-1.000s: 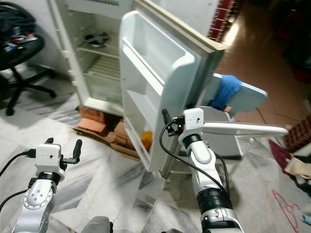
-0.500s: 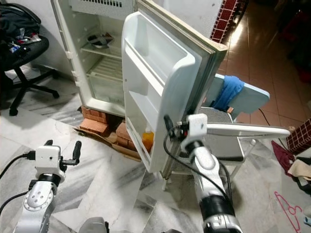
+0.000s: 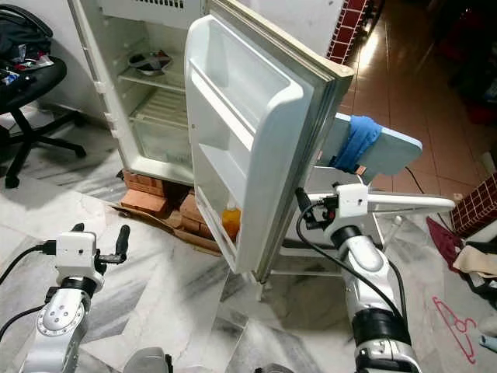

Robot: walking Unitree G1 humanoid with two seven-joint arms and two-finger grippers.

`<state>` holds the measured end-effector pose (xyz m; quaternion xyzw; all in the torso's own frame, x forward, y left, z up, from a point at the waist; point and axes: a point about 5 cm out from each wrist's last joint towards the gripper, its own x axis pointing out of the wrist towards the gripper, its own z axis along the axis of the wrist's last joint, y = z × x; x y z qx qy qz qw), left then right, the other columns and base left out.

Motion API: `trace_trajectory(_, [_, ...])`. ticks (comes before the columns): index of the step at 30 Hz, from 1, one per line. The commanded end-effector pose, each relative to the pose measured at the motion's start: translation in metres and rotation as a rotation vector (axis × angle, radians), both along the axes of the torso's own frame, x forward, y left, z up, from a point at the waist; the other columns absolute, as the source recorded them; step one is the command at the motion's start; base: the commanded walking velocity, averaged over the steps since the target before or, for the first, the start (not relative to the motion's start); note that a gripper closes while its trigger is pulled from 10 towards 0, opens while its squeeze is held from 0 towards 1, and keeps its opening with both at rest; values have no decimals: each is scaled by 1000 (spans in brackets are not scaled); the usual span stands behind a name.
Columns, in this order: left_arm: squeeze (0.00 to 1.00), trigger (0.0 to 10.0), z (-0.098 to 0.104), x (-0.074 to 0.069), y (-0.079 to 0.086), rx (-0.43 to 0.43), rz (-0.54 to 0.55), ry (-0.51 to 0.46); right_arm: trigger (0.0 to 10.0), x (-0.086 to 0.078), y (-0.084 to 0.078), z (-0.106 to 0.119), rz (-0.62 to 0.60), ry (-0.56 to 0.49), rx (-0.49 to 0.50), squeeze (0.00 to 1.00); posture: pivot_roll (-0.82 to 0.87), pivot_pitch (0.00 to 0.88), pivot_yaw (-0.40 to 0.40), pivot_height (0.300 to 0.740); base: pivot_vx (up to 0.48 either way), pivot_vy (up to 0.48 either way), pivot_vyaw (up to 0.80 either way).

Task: Restocking fridge

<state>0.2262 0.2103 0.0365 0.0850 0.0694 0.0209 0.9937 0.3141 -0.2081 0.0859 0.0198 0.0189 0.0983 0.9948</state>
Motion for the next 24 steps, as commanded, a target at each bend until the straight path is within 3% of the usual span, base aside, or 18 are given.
trace_trajectory(1, [0,10000,1,2,0,-5,-3,4,10000,10,0,10,-19,-20,33,0,122,0,-85,740,0,0,0])
trace_trajectory(2, [0,10000,1,2,0,-5,-5,3,10000,20,5,19,-27,-35,92,0,123,0,-85,740,0,0,0])
trace_trajectory(4, [0,10000,1,3,0,-5,-6,3,10000,23,8,24,-19,-44,120,0,124,0,-85,740,0,0,0])
trace_trajectory(9, [0,10000,1,3,0,-5,-9,4,10000,31,35,39,100,-69,226,0,125,0,-84,740,0,0,0])
trace_trajectory(10, [0,10000,1,3,-1,-5,-11,4,10000,31,54,44,178,-64,295,0,126,0,-86,740,0,0,0])
trace_trajectory(11, [0,10000,1,3,-1,-5,-12,5,10000,32,59,45,200,-62,315,0,126,0,-86,740,0,0,0])
trace_trajectory(13, [0,10000,1,3,-1,-6,-16,4,10000,19,91,55,426,-41,456,0,130,0,-89,740,0,0,0])
trace_trajectory(16, [0,10000,1,2,-1,-9,-15,2,10000,-37,138,78,939,-22,597,0,130,0,-91,740,0,0,0])
trace_trajectory(18, [0,10000,1,2,-1,-10,-14,2,10000,-42,139,75,957,-10,577,0,128,0,-92,740,0,0,0])
trace_trajectory(20, [0,10000,0,2,-1,-12,-14,5,10000,-39,132,44,833,44,438,0,123,0,-91,740,0,0,0])
trace_trajectory(21, [0,10000,0,2,-1,-12,-14,5,10000,-39,132,44,833,44,438,0,123,0,-91,740,0,0,0])
trace_trajectory(24, [0,10000,2,2,-2,-27,-5,-13,10000,-25,111,9,571,140,301,0,118,0,-90,740,0,0,0])
